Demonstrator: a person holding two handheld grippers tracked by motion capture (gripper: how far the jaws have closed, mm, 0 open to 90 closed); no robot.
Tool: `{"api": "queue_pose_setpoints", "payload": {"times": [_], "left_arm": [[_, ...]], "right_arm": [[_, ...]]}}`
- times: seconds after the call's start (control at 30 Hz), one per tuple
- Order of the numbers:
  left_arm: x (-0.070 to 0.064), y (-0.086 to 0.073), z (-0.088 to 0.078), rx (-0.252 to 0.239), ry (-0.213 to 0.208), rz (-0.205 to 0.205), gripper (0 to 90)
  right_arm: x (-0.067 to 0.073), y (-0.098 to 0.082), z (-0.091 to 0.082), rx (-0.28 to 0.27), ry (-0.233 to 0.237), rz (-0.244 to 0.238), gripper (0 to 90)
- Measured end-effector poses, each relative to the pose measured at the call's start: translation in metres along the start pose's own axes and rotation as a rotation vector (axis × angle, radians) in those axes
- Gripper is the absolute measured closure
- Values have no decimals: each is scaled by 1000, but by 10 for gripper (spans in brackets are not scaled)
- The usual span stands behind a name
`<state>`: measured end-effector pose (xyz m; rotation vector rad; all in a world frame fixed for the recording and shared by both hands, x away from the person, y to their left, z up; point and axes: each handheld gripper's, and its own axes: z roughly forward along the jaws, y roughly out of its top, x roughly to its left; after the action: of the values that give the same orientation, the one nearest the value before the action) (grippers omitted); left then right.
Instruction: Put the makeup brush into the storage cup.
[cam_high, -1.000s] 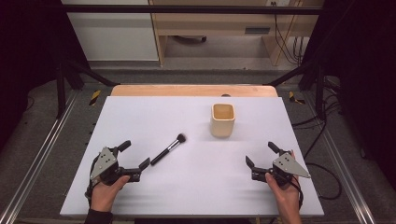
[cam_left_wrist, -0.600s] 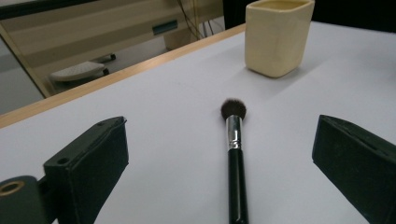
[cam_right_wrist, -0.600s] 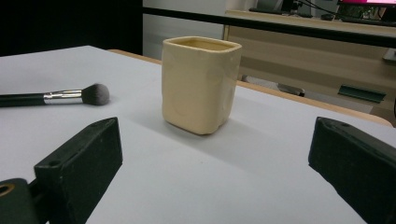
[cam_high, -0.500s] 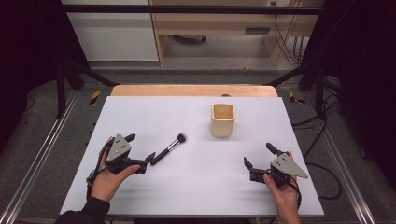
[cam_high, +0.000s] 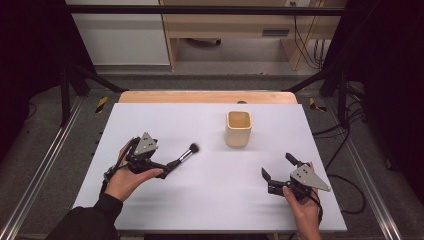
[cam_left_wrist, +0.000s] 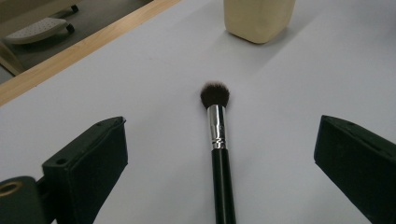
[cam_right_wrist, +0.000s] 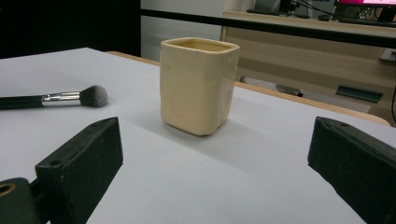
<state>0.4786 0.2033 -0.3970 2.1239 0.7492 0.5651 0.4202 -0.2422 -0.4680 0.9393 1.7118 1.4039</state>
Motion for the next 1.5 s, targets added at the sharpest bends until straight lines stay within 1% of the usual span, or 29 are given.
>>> {"api": "queue_pose_setpoints", "payload": {"times": [0.03, 0.1, 0.17, 0.23, 0.33, 0.37, 0.5, 0.63, 0.67, 0.8, 0.83, 0.9, 0.93, 1.0, 1.1, 1.2, 1.3, 1.4, 1.47, 1.5], "left_arm": [[0, 2, 1, 10, -2, 7, 25], [0, 5, 4, 14, -12, 12, 29], [1, 9, 6, 22, -9, 7, 32], [1, 11, 8, 31, -19, 3, 32], [1, 14, 12, 46, -22, 2, 32], [1, 17, 16, 60, -27, -4, 32], [1, 25, 24, 78, -30, -4, 33], [1, 31, 30, 108, -38, 9, 33], [1, 32, 31, 121, -37, 21, 33], [0, 36, 37, 147, -44, 32, 33], [0, 37, 38, 152, -41, 36, 33], [0, 38, 41, 152, -46, 28, 34], [0, 38, 42, 158, -43, 33, 34], [1, 39, 44, 168, -52, 31, 34], [1, 39, 47, 173, -53, 30, 34], [2, 39, 48, 180, -54, 28, 34], [2, 40, 48, 192, -53, 37, 34], [3, 39, 49, 192, -54, 32, 34], [4, 39, 51, 198, -60, 29, 34], [4, 38, 51, 209, -63, 29, 34]], "right_arm": [[0, 0, 0, 0, -1, 0, 33], [0, 0, 0, -2, -3, 0, 33], [-1, 0, -1, 1, -6, 5, 33], [-2, 0, -1, 0, -8, 3, 33], [-2, -1, 0, 2, -12, 1, 33], [-2, -1, 0, 2, -12, 0, 33], [-2, -1, 0, 2, -14, 0, 33], [-3, -1, 0, 0, -15, 2, 33], [-3, -1, 0, 0, -16, 5, 33], [-3, -1, 0, 1, -15, 7, 33], [-3, -1, -1, -1, -15, 7, 33], [-4, -1, -1, -3, -16, 8, 33], [-4, -1, -1, -2, -16, 8, 33], [-4, -1, -1, -2, -18, 7, 33], [-4, -1, -1, -2, -18, 7, 33], [-4, -1, -1, -1, -18, 6, 33], [-4, -1, -1, -2, -19, 8, 33], [-5, -1, -1, 0, -19, 5, 33], [-4, -1, -1, 1, -19, 7, 33], [-4, -1, -1, -1, -19, 7, 33]]}}
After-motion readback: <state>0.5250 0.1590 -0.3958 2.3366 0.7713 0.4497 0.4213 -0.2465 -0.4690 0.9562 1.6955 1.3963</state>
